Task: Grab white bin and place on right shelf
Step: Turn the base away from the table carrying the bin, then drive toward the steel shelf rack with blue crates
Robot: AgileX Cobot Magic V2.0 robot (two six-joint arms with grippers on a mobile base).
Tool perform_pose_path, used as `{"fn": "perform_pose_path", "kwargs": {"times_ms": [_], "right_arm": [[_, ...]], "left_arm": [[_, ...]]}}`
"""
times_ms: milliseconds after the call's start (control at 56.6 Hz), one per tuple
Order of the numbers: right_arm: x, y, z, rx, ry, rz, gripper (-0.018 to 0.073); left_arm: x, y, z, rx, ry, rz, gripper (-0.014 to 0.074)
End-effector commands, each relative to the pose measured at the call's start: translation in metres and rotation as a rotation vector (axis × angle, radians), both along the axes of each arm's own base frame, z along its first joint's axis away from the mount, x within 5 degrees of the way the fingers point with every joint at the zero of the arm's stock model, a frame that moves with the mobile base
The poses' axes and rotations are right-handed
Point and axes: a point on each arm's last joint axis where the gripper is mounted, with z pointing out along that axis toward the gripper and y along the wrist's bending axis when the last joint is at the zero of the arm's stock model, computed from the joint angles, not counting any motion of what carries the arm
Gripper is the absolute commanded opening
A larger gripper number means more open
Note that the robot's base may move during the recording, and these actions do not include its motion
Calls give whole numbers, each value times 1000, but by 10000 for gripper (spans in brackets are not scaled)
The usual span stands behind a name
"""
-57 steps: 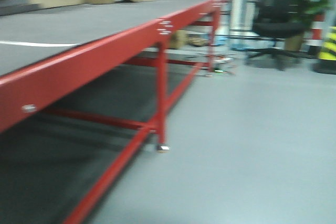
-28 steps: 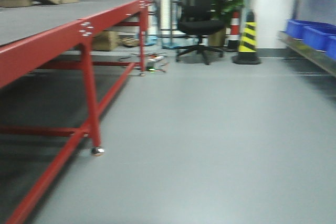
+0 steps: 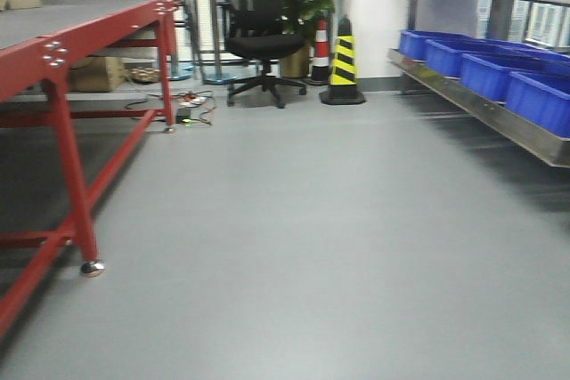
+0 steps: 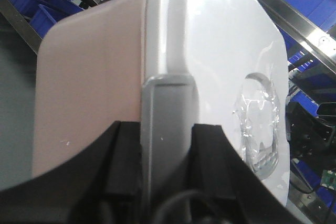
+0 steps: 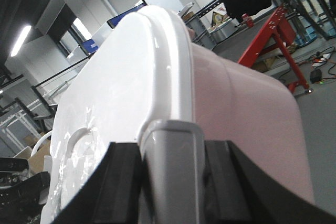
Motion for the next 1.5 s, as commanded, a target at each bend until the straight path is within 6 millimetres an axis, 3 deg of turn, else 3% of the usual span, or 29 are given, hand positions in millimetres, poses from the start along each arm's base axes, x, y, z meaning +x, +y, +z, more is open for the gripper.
{"fn": "perform_pose_path", "kwargs": {"times_ms": [0,1483], "right_arm": [[-24,16,28,88,-134,182,69],[-24,16,28,88,-133,179,69]], "left_arm": [[-46,-21,27,-21,-122,-326,-118],[-46,-21,27,-21,-122,-326,-118]]}}
